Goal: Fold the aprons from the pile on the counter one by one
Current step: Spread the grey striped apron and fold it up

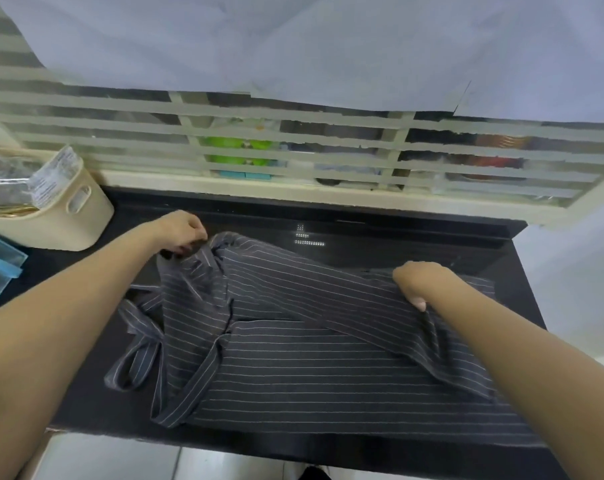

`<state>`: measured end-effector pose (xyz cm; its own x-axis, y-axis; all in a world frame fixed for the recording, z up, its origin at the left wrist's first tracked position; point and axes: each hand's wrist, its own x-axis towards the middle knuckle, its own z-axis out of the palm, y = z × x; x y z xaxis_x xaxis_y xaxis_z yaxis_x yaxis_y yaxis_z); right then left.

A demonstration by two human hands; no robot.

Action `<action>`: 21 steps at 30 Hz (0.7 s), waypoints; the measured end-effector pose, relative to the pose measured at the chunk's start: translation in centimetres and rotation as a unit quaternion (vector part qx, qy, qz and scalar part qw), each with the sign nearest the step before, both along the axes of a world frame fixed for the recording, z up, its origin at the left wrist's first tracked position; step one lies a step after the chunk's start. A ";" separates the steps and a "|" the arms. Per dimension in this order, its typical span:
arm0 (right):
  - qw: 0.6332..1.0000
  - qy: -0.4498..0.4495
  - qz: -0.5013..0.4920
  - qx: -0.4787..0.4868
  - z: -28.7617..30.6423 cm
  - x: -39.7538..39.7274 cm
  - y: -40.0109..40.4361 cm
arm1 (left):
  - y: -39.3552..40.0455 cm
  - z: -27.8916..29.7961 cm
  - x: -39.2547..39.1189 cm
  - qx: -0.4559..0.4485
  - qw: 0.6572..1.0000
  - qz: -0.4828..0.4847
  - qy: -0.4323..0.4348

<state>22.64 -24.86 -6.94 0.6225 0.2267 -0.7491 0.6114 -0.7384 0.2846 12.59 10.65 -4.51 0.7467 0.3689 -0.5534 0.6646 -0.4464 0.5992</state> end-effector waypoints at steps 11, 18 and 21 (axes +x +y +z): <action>0.976 -0.017 -0.075 0.203 -2.7 -0.4 1.2 | -9.4 -4.2 2.1 0.343 0.800 -0.489 0.064; 0.970 -0.094 -0.003 0.225 -5.1 -1.0 -2.3 | -10.7 -4.9 1.2 0.508 0.701 -0.492 -0.094; 0.961 -0.140 0.025 0.239 -6.0 -1.7 -2.0 | -10.3 -4.5 0.1 0.477 0.692 -0.529 -0.119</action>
<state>20.93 -26.83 -12.90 0.7638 0.5379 -0.3567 0.5984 -0.7973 0.0791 12.65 0.40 -9.00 0.9059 -0.3418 -0.2501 -0.4038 -0.8751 -0.2668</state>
